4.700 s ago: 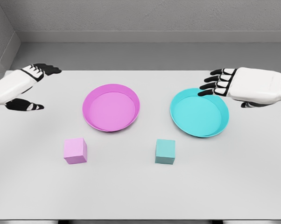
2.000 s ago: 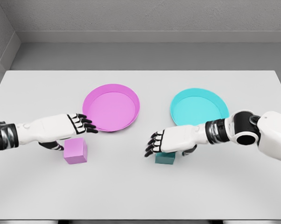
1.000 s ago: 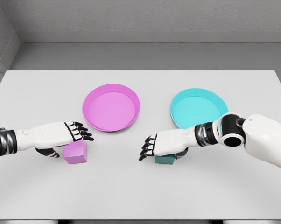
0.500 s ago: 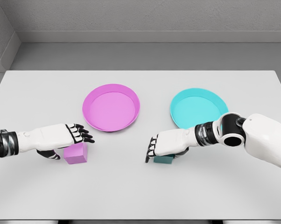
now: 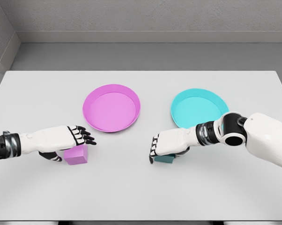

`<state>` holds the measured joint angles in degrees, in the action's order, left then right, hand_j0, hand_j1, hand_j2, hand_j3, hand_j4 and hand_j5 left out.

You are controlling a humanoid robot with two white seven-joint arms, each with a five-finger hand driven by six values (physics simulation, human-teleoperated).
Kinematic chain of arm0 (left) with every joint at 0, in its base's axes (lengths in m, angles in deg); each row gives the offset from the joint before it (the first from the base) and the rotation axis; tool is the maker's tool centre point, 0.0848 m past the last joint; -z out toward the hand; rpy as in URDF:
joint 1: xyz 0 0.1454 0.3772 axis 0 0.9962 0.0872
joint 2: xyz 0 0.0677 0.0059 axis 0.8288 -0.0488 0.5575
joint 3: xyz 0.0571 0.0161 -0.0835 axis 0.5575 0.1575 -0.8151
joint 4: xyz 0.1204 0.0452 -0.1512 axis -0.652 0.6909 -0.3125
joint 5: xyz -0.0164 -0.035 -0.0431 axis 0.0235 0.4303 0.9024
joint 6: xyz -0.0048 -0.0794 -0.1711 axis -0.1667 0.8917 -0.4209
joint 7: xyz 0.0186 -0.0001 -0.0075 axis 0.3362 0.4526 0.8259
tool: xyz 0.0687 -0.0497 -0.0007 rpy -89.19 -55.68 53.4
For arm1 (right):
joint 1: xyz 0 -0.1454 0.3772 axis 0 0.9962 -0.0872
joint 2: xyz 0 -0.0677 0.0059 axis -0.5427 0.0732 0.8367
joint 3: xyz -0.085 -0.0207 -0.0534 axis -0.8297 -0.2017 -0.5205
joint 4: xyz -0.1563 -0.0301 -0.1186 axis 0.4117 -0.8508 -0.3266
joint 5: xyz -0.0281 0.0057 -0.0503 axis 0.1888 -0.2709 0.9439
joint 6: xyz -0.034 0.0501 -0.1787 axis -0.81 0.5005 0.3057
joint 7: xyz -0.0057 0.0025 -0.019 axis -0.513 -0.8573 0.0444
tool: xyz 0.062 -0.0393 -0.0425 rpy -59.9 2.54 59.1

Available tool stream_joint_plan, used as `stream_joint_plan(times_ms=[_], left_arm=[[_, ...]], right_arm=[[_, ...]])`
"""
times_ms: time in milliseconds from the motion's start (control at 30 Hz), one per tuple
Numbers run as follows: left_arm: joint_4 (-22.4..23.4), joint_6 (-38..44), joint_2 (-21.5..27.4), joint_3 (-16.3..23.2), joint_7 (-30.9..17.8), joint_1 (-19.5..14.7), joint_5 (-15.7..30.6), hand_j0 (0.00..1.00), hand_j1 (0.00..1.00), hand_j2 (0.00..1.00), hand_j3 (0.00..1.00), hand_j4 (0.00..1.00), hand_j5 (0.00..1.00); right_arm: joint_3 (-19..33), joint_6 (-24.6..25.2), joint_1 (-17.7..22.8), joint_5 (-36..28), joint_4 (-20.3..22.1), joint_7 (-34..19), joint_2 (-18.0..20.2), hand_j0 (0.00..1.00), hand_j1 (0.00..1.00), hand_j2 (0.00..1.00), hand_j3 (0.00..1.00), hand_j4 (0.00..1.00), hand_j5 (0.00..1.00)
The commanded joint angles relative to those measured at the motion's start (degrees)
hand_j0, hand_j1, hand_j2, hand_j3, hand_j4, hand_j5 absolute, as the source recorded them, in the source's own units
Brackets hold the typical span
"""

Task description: Place the blocks in the corresponding plates according to their colors

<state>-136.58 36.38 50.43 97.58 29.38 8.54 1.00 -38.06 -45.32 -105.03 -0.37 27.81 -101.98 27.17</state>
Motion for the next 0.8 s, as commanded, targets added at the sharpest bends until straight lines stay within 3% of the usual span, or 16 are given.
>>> stream_joint_plan(times_ms=[0, 600, 767], left_arm=[[0.02, 0.05, -0.07, 0.25, 0.02, 0.0, 0.31, 1.0, 1.0, 1.0, 1.0, 1.0, 1.0], [1.69, 0.05, -0.69, 1.13, -0.51, 0.18, 0.31, 1.0, 1.0, 1.0, 1.0, 1.0, 1.0], [2.21, 0.05, -0.77, 1.05, -0.51, 0.18, 0.31, 1.0, 1.0, 1.0, 1.0, 1.0, 1.0]], right_arm=[[0.32, 0.1, 0.0, -0.27, 0.06, 0.0, 0.01, 0.67, 0.67, 0.67, 0.67, 0.67, 0.67], [4.63, 0.1, -1.67, -1.06, 0.77, -1.75, 0.71, 0.65, 0.65, 0.65, 0.65, 0.65, 0.65], [6.12, 0.1, -2.2, -0.97, 1.38, -1.84, 2.64, 0.65, 0.65, 0.65, 0.65, 0.65, 0.65]])
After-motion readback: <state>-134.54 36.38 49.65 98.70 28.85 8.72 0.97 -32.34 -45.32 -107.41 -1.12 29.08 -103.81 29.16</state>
